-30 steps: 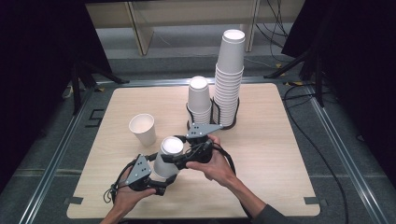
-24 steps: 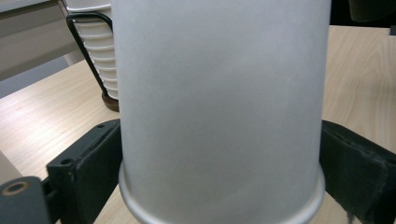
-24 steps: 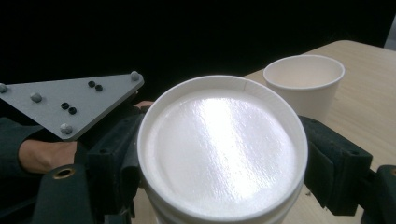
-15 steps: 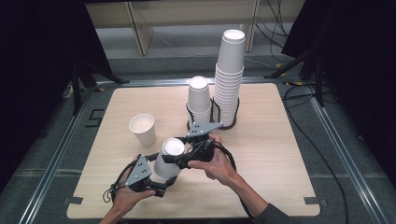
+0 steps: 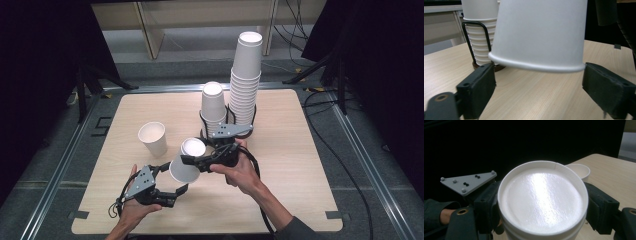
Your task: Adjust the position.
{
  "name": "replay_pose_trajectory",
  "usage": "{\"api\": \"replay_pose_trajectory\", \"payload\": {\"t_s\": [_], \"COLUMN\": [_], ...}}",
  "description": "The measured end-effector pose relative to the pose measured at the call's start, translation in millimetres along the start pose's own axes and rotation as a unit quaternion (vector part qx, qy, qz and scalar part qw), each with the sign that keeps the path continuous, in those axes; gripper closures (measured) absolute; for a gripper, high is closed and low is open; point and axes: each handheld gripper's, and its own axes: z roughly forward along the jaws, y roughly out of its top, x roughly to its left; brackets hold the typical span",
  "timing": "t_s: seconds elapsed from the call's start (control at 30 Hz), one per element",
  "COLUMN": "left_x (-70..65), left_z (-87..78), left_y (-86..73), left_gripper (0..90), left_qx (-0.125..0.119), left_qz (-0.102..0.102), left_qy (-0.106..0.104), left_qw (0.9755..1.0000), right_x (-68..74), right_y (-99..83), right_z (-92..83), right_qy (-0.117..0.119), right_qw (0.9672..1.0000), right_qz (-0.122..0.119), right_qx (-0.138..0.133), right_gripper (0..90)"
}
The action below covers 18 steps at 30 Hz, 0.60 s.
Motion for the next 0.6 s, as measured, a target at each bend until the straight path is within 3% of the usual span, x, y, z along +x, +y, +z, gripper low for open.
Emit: {"api": "replay_pose_trajectory", "payload": {"t_s": [0.13,0.2,0.27,0.3,0.37,0.43,0.47,0.57,0.6], "left_x": [-1.1,-1.4,-1.6,-1.5,-1.9,-2.0,-2.8,-3.8,-4.1], "left_z": [1.6,2.1,2.3,0.1,-0.2,1.6,0.1,0.7,1.2], "left_y": [0.0,0.2,0.7,1.7,2.0,1.7,2.3,2.4,2.4], "left_gripper": [10.7,6.8,0.0,0.0,0.0,0.0,0.0,0.0,0.0], "left_qx": [-0.023,-0.026,-0.031,-0.022,-0.028,-0.041,-0.029,-0.033,-0.037], "left_qz": [-0.001,-0.002,-0.002,0.001,0.004,0.012,0.013,0.016,0.015], "left_qy": [-0.003,0.002,0.008,0.013,0.012,0.013,0.018,0.022,0.020], "left_qw": [0.9997,0.9997,0.9995,0.9997,0.9995,0.9990,0.9993,0.9991,0.9990], "right_x": [-2.2,-0.2,1.5,1.5,4.8,3.5,4.7,4.2,5.1], "right_y": [0.2,-0.2,-1.2,-1.2,-1.2,-1.9,-2.0,-3.7,-4.1], "right_z": [1.2,1.6,4.7,4.7,5.4,8.0,8.3,10.8,11.1], "right_qy": [0.015,0.019,0.037,0.037,0.043,0.043,0.043,0.050,0.056], "right_qw": [0.9997,0.9997,0.9991,0.9991,0.9987,0.9987,0.9987,0.9982,0.9979], "right_qz": [-0.006,0.002,0.006,0.006,0.016,-0.001,0.005,0.008,0.021], "right_qx": [-0.020,-0.016,-0.023,-0.023,-0.019,-0.029,-0.026,-0.033,-0.025], "right_gripper": [25.3,25.3,25.3,25.3,25.3,25.3,25.3,25.3,25.3]}}
